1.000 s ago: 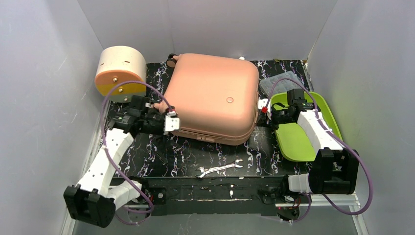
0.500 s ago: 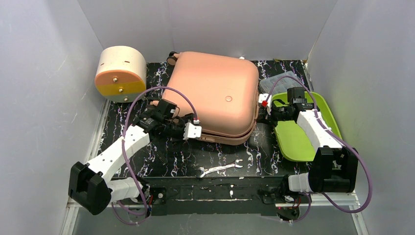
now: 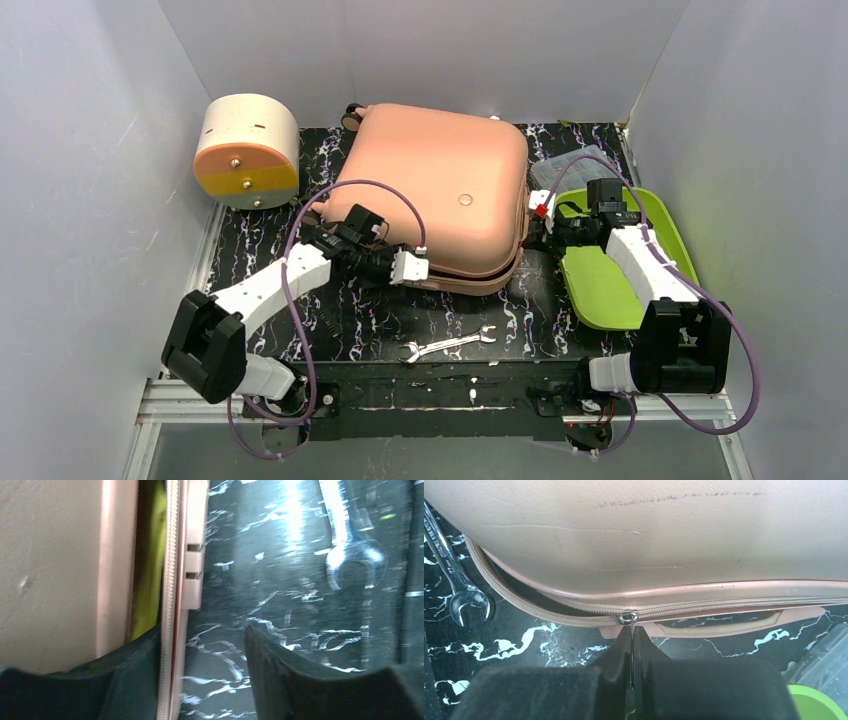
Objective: Open, take out, and arrange the luggage
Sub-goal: Unzip the zipper of the luggage.
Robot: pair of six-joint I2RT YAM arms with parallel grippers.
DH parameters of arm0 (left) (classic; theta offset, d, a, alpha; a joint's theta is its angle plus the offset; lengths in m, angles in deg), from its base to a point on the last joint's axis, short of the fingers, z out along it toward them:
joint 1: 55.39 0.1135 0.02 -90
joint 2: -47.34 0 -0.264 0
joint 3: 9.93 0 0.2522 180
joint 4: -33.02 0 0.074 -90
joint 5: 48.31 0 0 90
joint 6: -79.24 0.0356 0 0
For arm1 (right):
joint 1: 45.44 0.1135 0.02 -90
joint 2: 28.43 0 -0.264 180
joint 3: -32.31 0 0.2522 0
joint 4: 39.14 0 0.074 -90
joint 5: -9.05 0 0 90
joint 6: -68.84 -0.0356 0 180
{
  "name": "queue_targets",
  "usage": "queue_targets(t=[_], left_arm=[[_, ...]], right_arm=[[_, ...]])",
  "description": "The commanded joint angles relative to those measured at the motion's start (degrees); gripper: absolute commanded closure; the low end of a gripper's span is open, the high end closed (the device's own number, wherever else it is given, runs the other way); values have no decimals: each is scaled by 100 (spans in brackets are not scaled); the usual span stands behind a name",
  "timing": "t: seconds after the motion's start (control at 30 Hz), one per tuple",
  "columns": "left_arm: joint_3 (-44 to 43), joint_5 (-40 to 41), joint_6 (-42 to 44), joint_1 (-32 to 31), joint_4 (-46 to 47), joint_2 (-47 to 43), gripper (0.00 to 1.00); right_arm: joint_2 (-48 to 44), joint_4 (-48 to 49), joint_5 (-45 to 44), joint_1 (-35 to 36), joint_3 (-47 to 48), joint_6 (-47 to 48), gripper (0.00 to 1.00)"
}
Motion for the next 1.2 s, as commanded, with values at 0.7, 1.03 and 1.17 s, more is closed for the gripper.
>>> queue_targets(t=[0.7, 1.03, 1.17], left_arm=[[298, 95, 1835, 51, -1445, -419, 100], [638, 374, 2433, 59, -1957, -831, 100], [709, 508, 2415, 122, -2060, -956, 100]], right_arm=[[1554, 3203, -2020, -536, 1428, -2307, 99], [3401, 3446, -2077, -545, 3289, -2700, 99], [4047, 2744, -1056, -567, 3966, -1674, 99]])
